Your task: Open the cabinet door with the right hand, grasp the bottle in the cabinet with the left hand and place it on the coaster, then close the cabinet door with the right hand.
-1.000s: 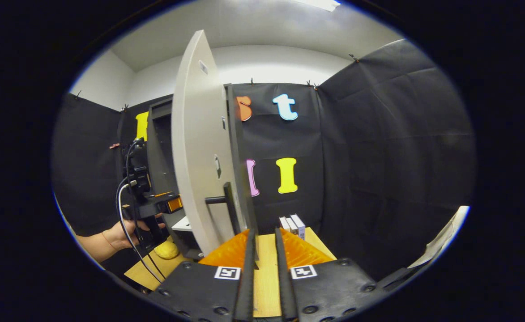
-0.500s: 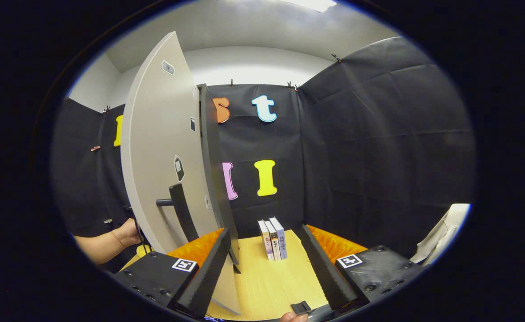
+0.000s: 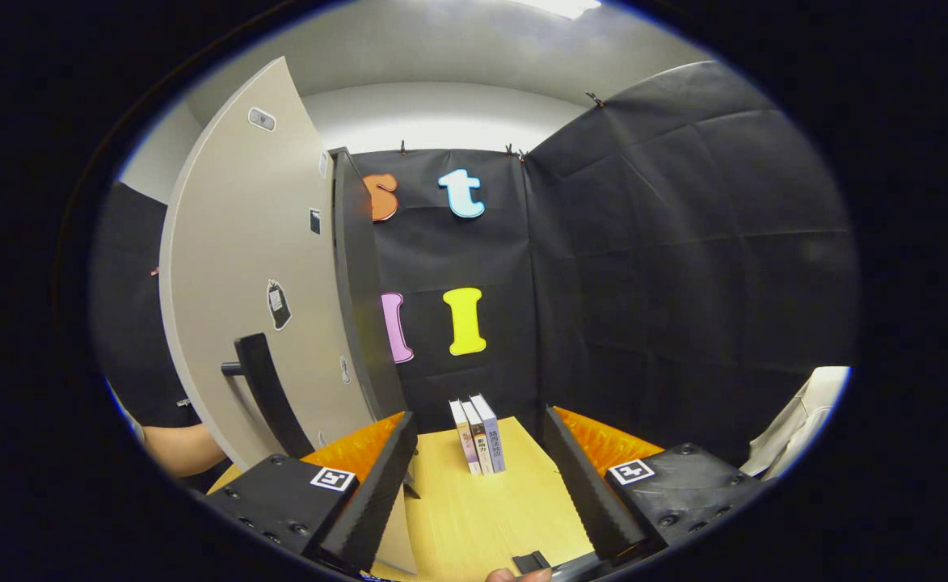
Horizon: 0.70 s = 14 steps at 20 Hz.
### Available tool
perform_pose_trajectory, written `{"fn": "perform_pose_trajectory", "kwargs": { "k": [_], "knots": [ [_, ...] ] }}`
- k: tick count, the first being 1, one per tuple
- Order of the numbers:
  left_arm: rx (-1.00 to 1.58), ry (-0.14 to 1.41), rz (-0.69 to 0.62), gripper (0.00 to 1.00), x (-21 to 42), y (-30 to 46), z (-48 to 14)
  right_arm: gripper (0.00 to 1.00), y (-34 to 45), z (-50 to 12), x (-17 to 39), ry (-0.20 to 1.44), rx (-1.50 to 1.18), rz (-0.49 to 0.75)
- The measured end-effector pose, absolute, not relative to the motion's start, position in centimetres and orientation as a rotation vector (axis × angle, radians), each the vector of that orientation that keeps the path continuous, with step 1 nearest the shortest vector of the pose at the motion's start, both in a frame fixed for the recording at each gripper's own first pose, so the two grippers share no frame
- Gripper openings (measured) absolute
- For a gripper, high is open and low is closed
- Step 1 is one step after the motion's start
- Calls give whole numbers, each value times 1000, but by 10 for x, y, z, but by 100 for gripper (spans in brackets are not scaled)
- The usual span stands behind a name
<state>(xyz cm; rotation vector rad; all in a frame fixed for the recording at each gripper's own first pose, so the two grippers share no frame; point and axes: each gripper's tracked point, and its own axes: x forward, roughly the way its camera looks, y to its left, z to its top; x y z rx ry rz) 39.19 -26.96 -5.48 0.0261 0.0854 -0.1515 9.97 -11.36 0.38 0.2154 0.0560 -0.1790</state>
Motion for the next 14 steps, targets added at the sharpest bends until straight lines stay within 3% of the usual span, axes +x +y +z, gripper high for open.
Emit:
{"fn": "perform_pose_trajectory", "kwargs": {
  "k": [5,6,14],
  "knots": [
    [0,115,-143,95,410,-267,-70,98,-118,0,109,62,207,-184],
    [-3,111,-151,82,410,-268,-69,98,-117,2,110,60,208,-183],
    [3,80,-161,79,362,-242,-37,98,-107,10,107,31,203,-179]
  ]
}}
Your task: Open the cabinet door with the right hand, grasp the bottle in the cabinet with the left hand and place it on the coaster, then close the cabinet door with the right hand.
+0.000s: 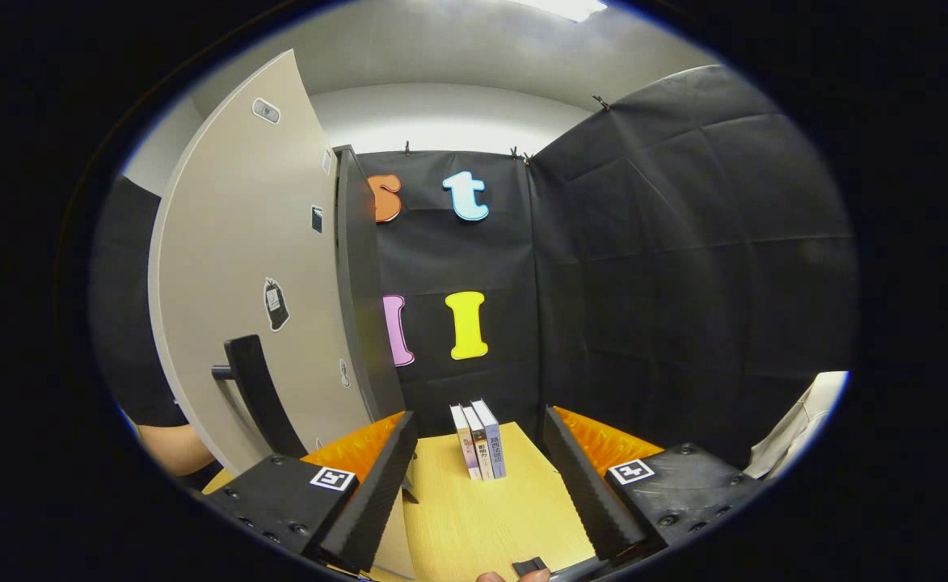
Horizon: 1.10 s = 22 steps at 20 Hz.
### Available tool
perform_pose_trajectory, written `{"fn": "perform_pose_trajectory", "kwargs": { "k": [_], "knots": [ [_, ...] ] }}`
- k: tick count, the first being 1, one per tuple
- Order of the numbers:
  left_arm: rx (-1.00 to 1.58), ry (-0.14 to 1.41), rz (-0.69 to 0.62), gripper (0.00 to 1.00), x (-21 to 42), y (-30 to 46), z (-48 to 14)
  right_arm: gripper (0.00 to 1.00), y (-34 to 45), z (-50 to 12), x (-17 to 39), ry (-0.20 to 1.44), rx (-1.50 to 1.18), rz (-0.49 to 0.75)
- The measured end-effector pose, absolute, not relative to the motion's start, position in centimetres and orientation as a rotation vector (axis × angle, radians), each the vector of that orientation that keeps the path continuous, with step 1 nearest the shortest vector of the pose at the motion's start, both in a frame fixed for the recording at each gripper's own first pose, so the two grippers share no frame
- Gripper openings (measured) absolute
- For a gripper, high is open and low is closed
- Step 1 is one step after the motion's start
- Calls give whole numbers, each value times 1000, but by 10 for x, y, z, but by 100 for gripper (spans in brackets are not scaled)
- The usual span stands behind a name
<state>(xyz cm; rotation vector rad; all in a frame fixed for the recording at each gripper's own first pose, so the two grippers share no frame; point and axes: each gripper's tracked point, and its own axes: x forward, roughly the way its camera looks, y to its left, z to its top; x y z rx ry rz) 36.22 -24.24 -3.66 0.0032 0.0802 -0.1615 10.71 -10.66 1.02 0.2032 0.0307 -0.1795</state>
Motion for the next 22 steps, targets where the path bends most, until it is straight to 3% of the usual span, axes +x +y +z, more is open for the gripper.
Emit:
{"fn": "perform_pose_trajectory", "kwargs": {
  "k": [11,22],
  "knots": [
    [-19,-1,-151,79,201,-153,-4,97,-83,27,94,-30,201,-168],
    [0,0,-97,80,65,-58,-102,97,-65,36,86,-86,153,-168]
  ]
}}
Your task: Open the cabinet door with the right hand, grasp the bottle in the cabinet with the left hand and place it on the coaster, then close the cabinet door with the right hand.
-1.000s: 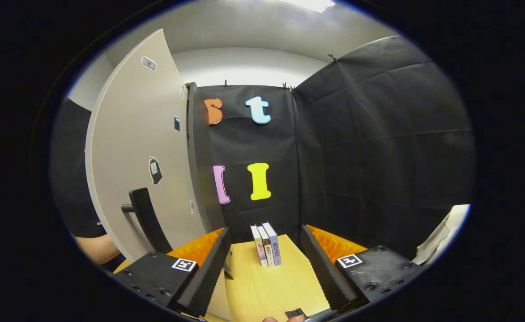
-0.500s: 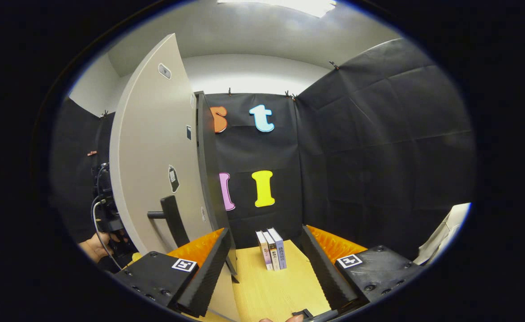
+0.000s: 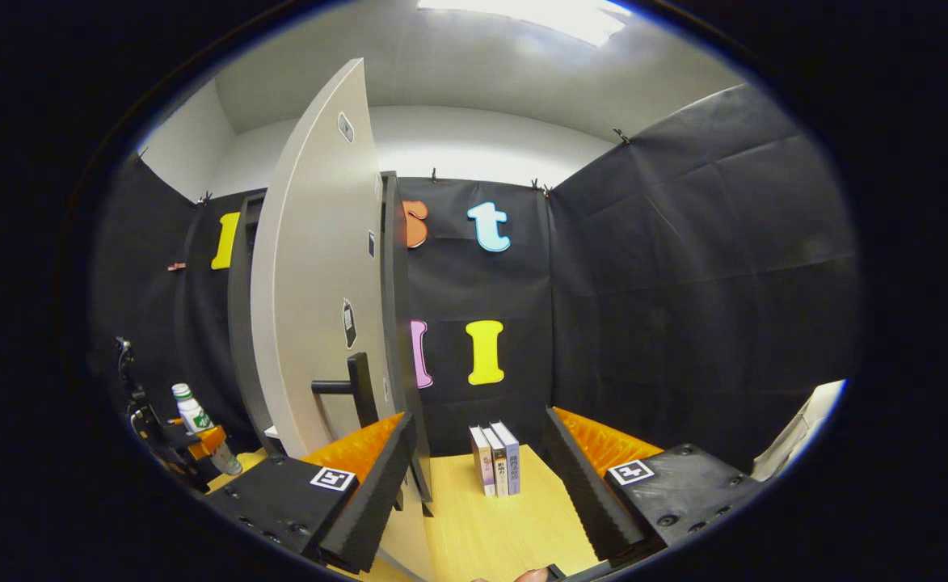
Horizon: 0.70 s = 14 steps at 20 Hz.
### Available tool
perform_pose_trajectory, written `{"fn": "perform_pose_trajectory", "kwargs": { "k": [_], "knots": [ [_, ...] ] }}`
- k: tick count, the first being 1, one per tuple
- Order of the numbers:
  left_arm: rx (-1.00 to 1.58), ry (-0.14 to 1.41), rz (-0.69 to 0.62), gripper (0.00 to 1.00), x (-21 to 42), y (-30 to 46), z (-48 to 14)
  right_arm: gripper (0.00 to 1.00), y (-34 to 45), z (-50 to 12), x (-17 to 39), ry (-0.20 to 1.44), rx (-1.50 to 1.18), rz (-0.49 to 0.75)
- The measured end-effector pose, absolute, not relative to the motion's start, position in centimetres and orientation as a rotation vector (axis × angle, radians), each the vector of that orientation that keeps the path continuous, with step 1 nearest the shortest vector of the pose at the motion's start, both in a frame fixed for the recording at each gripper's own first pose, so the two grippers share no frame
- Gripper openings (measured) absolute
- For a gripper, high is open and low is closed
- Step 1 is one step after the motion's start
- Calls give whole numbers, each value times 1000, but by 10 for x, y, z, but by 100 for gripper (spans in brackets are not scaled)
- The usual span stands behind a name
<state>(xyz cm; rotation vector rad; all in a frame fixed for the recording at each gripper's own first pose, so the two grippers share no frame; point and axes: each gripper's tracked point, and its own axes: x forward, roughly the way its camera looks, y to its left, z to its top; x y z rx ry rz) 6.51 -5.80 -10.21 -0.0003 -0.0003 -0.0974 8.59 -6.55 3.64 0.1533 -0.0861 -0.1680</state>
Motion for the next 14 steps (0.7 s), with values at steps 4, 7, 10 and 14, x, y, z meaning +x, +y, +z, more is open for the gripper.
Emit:
{"fn": "perform_pose_trajectory", "kwargs": {
  "k": [4,7,10,14],
  "knots": [
    [3,13,-86,79,43,-34,-159,98,-78,41,81,-99,161,-202],
    [-5,20,-99,79,34,-27,-203,97,-83,42,76,-105,164,-219],
    [1,23,-123,79,33,-29,-242,97,-90,42,73,-102,165,-232],
    [4,35,-109,79,38,-16,-290,97,-97,41,77,-87,193,-245]
  ]
}}
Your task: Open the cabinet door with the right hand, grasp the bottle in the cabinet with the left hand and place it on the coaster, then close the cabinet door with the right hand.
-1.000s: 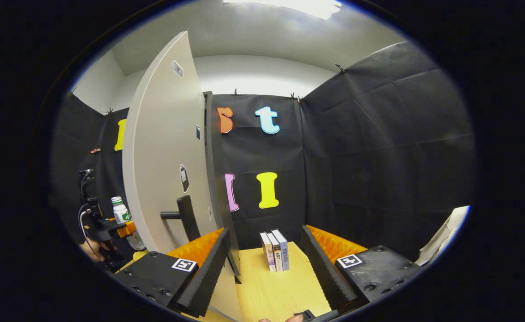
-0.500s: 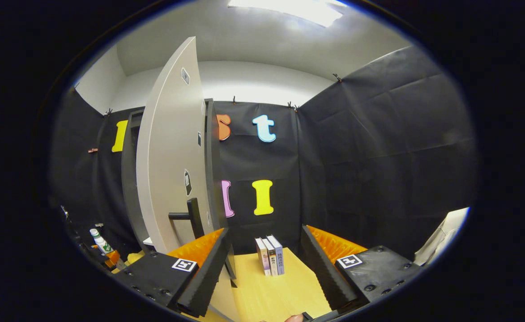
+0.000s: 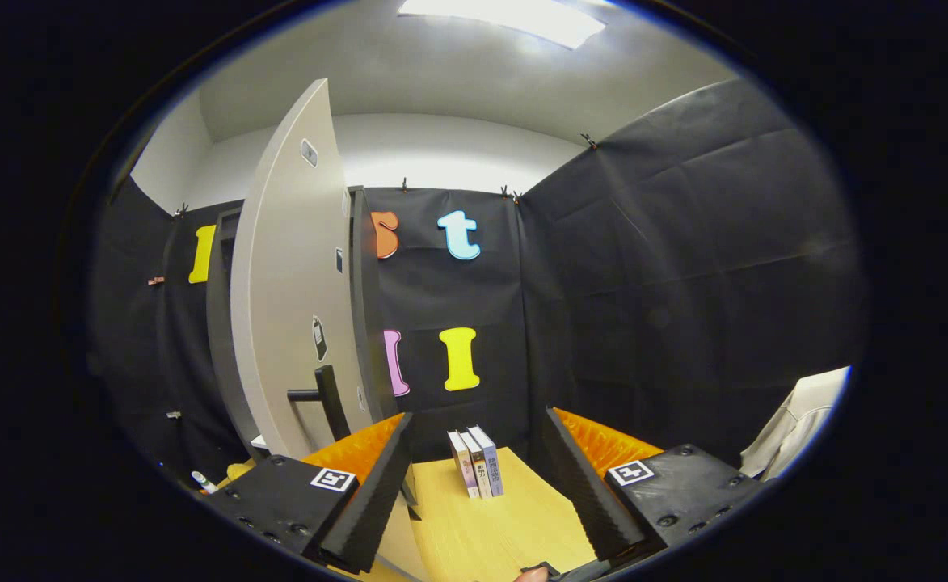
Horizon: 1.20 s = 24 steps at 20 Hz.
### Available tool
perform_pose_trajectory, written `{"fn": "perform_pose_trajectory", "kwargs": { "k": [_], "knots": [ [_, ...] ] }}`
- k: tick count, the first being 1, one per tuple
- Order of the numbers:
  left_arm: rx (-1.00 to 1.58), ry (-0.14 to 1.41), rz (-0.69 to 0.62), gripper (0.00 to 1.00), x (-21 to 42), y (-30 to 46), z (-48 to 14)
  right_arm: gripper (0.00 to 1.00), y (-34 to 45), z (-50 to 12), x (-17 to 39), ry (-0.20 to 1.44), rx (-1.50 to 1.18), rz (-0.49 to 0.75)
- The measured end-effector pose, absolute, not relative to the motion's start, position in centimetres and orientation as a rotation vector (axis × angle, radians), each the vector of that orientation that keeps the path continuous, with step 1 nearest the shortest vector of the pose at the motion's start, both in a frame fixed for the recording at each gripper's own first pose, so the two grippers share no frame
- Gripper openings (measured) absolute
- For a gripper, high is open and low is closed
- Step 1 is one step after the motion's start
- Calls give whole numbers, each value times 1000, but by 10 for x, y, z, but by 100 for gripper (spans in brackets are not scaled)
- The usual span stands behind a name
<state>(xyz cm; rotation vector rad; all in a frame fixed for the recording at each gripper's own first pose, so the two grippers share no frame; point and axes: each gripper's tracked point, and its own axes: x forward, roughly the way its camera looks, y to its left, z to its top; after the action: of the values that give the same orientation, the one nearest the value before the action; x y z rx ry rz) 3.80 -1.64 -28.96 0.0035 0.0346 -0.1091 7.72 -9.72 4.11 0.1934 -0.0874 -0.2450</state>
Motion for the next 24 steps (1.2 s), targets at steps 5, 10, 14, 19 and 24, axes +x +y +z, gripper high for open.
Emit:
{"fn": "perform_pose_trajectory", "kwargs": {
  "k": [5,10,14,19,24],
  "knots": [
    [-23,71,-74,80,43,-1,-338,97,-93,36,90,-49,173,-251],
    [-46,106,-90,80,39,-5,-371,97,-93,36,97,-27,193,-271],
    [-40,118,-119,80,37,-12,-385,97,-94,30,98,-3,224,-282],
    [-63,139,-114,83,37,-11,-389,97,-94,26,95,12,200,-292],
    [-64,146,-107,93,34,-11,-375,98,-96,20,94,19,209,-297]
  ]
}}
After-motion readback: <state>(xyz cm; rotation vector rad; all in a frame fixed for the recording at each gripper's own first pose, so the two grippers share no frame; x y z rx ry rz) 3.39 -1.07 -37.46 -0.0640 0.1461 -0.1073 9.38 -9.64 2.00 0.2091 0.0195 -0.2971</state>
